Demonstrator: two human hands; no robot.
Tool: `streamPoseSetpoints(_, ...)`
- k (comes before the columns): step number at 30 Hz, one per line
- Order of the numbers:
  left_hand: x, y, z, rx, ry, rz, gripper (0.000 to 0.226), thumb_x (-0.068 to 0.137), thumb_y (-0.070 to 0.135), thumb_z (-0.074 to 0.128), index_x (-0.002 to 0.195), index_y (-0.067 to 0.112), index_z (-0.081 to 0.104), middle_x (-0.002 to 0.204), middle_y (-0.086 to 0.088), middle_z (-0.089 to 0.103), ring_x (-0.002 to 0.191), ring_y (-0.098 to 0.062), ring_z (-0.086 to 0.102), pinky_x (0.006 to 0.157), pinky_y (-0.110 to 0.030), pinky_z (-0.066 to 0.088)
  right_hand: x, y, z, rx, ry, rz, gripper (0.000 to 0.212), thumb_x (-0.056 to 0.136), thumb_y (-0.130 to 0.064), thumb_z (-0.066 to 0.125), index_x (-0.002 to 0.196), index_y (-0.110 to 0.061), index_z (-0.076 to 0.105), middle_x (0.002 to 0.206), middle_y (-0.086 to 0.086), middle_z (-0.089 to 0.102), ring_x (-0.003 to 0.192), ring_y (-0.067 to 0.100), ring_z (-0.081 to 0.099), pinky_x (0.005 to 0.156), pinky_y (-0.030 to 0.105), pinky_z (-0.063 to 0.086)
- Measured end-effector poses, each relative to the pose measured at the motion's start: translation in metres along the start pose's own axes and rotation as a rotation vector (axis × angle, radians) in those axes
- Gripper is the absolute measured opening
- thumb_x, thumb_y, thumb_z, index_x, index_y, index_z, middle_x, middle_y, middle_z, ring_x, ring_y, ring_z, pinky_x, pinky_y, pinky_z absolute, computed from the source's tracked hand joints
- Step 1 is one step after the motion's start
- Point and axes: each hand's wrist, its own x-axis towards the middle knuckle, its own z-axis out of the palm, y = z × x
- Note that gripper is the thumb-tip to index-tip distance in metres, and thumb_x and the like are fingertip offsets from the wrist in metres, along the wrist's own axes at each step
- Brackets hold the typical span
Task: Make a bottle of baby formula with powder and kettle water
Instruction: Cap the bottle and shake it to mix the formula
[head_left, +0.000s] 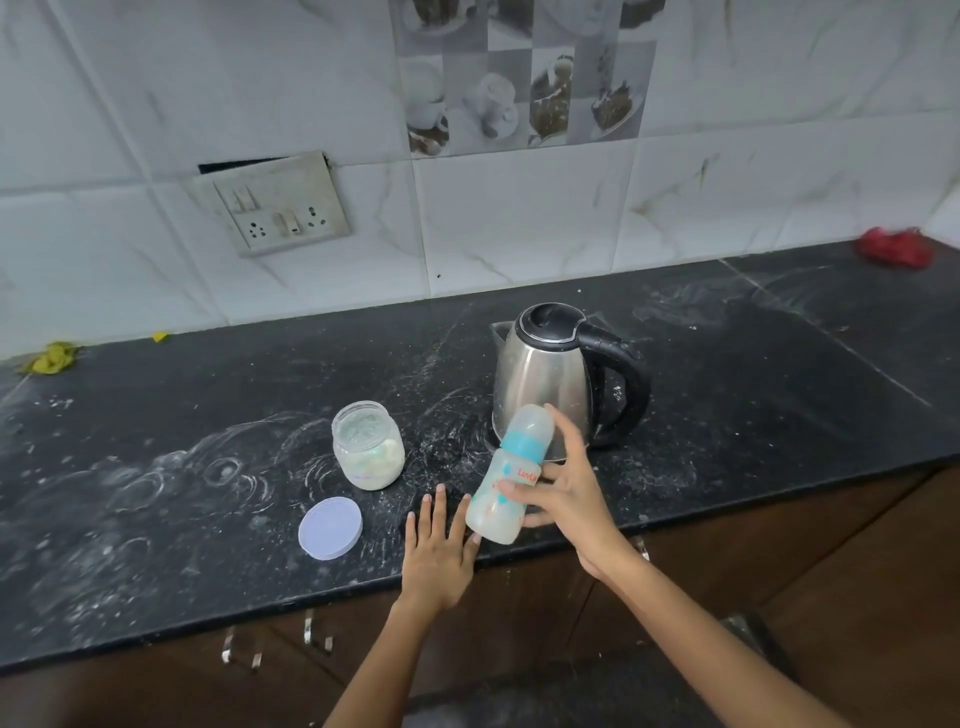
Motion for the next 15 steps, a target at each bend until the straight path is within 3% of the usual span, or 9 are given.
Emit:
streamPoseSetpoints(3,0.0019,0.0061,0.0006,0.026,-0.051,-0.018,0.07,0.1,0.046,0.003,0.126,0.014,0.059,0.132,-0.02,0.056,0.115,-0.038,0.058,0.102,-0.047,0.025,0.002,0.0002,-0.0042,0.152,0.12,-0.024,0.094,0.077,0.003,0.076,0.143,-0.045,0.028,0.123,0.007,0.064,0.109,0.023,0.067,0.073,0.05,0.06)
streamPoseSetpoints(6,-0.0007,0.0016,0.0033,0.012,-0.023,0.012,0.067,0.099,0.044,0.007,0.128,0.011,0.058,0.134,-0.021,0.053,0.119,-0.04,0.054,0.106,-0.049,0.03,-0.0026,0.0023,0.0015,-0.015,-0.011,0.028,0.097,0.074,0.002,0.079,0.142,-0.046,0.03,0.116,0.01,0.069,0.105,0.022,0.069,0.072,0.05,0.061)
streamPoseSetpoints(9,0.0044,0.0037,0.0057,-0.022,-0.036,-0.004,0.069,0.1,0.045,0.004,0.125,0.014,0.06,0.131,-0.02,0.057,0.115,-0.039,0.058,0.102,-0.047,0.026,-0.0008,0.0044,-0.0023,0.138,0.113,-0.003,0.092,0.077,0.002,0.076,0.142,-0.044,0.03,0.12,0.008,0.066,0.106,0.024,0.069,0.072,0.05,0.061)
streamPoseSetpoints(11,0.0004,0.0066,-0.002,-0.022,-0.021,-0.013,0.071,0.099,0.047,0.001,0.131,0.013,0.055,0.137,-0.021,0.05,0.121,-0.04,0.053,0.106,-0.049,0.026,-0.0012,0.0008,-0.0045,0.1,0.08,0.021,0.093,0.077,0.001,0.077,0.143,-0.043,0.028,0.117,0.008,0.068,0.104,0.024,0.07,0.069,0.047,0.061)
streamPoseSetpoints(13,-0.0001,0.0023,-0.001,-0.018,-0.005,0.02,0.077,0.092,0.051,-0.005,0.143,0.015,0.039,0.151,-0.02,0.028,0.137,-0.041,0.032,0.114,-0.05,0.017,-0.0053,0.0014,-0.002,-0.032,-0.013,0.037,0.094,0.075,0.002,0.078,0.141,-0.045,0.031,0.111,0.006,0.07,0.099,0.02,0.072,0.066,0.043,0.062)
streamPoseSetpoints(15,0.0007,0.002,0.0001,-0.037,-0.013,-0.004,0.077,0.094,0.053,-0.004,0.142,0.015,0.041,0.15,-0.02,0.03,0.135,-0.041,0.034,0.115,-0.047,0.011,-0.0046,0.0034,-0.0039,0.059,0.083,0.007,0.09,0.077,0.002,0.076,0.141,-0.043,0.031,0.115,0.006,0.067,0.102,0.021,0.07,0.068,0.045,0.061)
